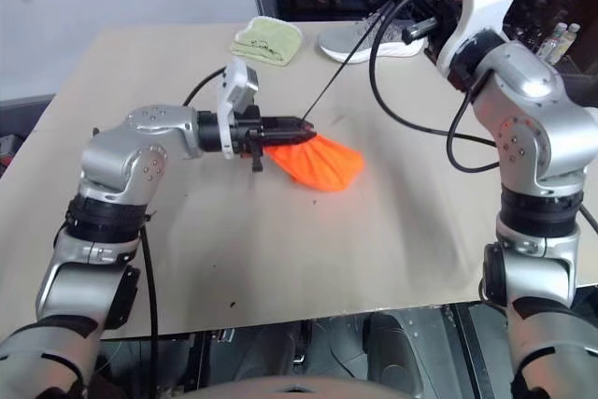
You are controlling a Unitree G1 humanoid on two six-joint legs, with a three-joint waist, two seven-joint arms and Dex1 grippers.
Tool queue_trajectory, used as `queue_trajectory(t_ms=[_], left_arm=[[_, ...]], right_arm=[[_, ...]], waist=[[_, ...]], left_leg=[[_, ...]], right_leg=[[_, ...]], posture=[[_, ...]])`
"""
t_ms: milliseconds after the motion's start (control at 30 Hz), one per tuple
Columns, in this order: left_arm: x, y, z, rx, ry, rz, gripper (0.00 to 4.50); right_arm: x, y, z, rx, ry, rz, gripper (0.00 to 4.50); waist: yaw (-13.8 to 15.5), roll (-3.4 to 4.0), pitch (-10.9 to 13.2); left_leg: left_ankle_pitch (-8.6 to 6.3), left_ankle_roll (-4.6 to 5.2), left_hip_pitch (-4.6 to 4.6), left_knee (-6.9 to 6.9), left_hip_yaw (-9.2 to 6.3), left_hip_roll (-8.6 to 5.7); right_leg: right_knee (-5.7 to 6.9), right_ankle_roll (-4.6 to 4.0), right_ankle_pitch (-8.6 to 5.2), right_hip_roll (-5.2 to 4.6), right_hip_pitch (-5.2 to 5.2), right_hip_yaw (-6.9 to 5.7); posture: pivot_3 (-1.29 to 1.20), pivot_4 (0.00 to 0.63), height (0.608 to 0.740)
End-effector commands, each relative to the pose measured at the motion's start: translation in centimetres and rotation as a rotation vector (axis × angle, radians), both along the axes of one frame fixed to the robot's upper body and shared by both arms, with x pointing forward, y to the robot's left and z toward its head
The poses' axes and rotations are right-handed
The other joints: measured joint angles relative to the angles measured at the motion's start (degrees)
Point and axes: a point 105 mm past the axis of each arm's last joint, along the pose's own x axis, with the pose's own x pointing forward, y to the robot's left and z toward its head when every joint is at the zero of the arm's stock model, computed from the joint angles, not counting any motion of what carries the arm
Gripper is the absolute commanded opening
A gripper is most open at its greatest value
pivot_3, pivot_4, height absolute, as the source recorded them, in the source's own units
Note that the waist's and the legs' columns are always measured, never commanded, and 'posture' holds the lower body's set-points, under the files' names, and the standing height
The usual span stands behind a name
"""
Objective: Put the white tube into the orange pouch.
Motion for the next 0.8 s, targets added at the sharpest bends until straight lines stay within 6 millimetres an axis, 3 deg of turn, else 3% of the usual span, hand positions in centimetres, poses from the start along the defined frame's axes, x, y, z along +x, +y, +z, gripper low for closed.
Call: queue_trajectory(t_ms=[33, 167, 267, 433, 533, 600, 700, 733, 767, 800], left_arm=[[5.0, 1.7, 2.4, -0.005, -0.121, 0.25, 0.59], [6.6, 0.4, 5.6, -0.015, -0.283, 0.257, 0.59], [6.1, -1.2, 5.9, 0.013, -0.36, 0.18, 0.59], [2.5, -3.2, -5.7, 0.211, -0.255, 0.014, 0.59], [1.6, -3.1, -9.5, 0.254, -0.216, 0.024, 0.59], [1.0, -3.2, -10.8, 0.26, -0.204, 0.017, 0.59], [0.3, -3.0, -10.9, 0.21, -0.149, 0.02, 0.59], [0.0, -2.8, -10.5, 0.174, -0.124, 0.023, 1.2], [-0.3, -2.5, -10.1, 0.148, -0.109, 0.02, 1.48], [-0.8, -1.9, -9.1, 0.091, -0.092, 0.022, 1.96]], right_arm=[[-2.2, -7.4, 7.4, 0.111, -0.296, -0.27, 0.15], [-1.7, -8.1, 7.6, 0.068, -0.305, -0.288, 0.15], [-2.0, -8.0, 6.6, 0.005, -0.283, -0.281, 0.15], [-3.4, -5.9, -4.7, -0.148, 0.047, -0.202, 0.15], [-4.0, -5.4, -9.6, -0.164, 0.184, -0.206, 0.15], [-4.8, -5.0, -12.4, -0.2, 0.268, -0.195, 0.15], [-6.1, -5.3, -14.5, -0.232, 0.33, -0.191, 0.15], [-6.6, -5.6, -15.0, -0.253, 0.342, -0.193, 0.0], [-7.1, -5.7, -15.6, -0.271, 0.358, -0.188, 0.64], [-7.8, -5.8, -16.3, -0.313, 0.379, -0.169, 0.97]], waist=[[0.25, -0.07, 0.05], [-0.35, -0.08, 0.05], [-0.68, -0.07, 0.05], [-0.48, 0.03, -0.08], [-0.55, 0.04, -0.04], [-0.18, 0.03, -0.04], [0.04, 0.04, -0.04], [0.04, 0.04, -0.04], [0.01, 0.04, -0.05], [-0.07, 0.04, -0.04]], left_leg=[[0.0, 0.0, 0.0, 0.02, 0.0, -0.01], [0.0, 0.0, -0.01, -0.04, 0.09, -0.01], [-0.05, 0.09, -0.04, -0.27, 0.26, 0.02], [-0.08, 0.12, -0.3, -0.37, 0.26, 0.05], [-0.24, 0.38, -0.48, -0.15, 0.3, 0.01], [-0.29, 0.48, -0.89, 0.17, 0.26, -0.03], [-0.28, 0.49, -0.67, 0.43, 0.2, -0.04], [-0.28, 0.49, -0.46, 0.52, 0.15, -0.01], [-0.3, 0.5, -0.06, 0.51, 0.14, 0.01], [-0.31, 0.5, 0.15, 0.49, 0.13, 0.1]], right_leg=[[0.0, 0.0, 0.0, 0.0, 0.02, -0.03], [-0.07, 0.01, 0.0, 0.0, 0.01, 0.03], [-0.08, 0.02, 0.0, 0.0, -0.09, 0.19], [-0.22, 0.08, -0.06, -0.05, -0.35, 0.33], [-0.1, 0.15, -0.08, -0.15, -0.51, 0.51], [0.0, 0.3, 0.03, -0.16, -0.87, 0.52], [0.01, 0.31, 0.05, -0.12, -0.63, 0.47], [0.0, 0.3, 0.06, -0.09, -0.36, 0.44], [-0.07, 0.31, 0.03, -0.09, 0.07, 0.43], [-0.12, 0.31, 0.02, -0.1, 0.27, 0.41]], posture=[[0.0, 0.15, 0.74], [0.0, 0.15, 0.74], [0.0, 0.15, 0.74], [0.0, 0.15, 0.74], [0.0, 0.15, 0.74], [0.0, 0.15, 0.74], [0.0, 0.15, 0.74], [0.0, 0.15, 0.74], [0.0, 0.15, 0.74], [0.0, 0.15, 0.74]])
